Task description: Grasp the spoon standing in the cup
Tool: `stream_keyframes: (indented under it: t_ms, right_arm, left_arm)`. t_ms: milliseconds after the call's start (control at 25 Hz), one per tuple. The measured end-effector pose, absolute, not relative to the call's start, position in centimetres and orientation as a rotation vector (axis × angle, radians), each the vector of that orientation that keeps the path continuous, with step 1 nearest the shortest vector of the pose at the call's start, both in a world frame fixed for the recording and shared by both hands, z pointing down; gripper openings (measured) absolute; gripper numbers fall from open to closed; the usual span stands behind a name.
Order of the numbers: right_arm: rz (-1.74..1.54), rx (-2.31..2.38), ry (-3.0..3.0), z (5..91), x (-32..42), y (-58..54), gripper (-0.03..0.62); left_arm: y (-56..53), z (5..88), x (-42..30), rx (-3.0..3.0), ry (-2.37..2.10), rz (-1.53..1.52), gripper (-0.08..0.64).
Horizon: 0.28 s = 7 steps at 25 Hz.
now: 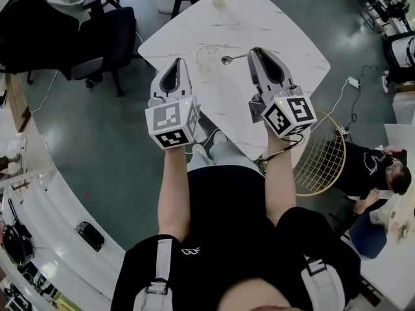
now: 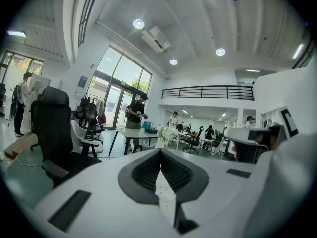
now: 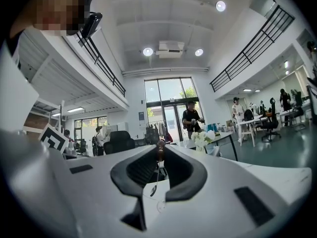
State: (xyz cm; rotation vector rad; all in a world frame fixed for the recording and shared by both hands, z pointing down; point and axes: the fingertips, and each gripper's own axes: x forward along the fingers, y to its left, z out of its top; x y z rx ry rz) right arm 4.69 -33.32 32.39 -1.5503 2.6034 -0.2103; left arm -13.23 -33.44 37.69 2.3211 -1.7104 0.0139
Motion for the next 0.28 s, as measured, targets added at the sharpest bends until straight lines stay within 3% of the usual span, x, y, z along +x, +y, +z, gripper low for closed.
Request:
stream_keyframes:
  t_ms: [280]
  right_arm:
    - [-0.216, -1.532, 2.624, 32.61, 4.13, -33.59, 0.049]
  left_arm:
    - [-33.66, 37.76, -13.05, 2.321, -1.7, 0.007, 0.017]
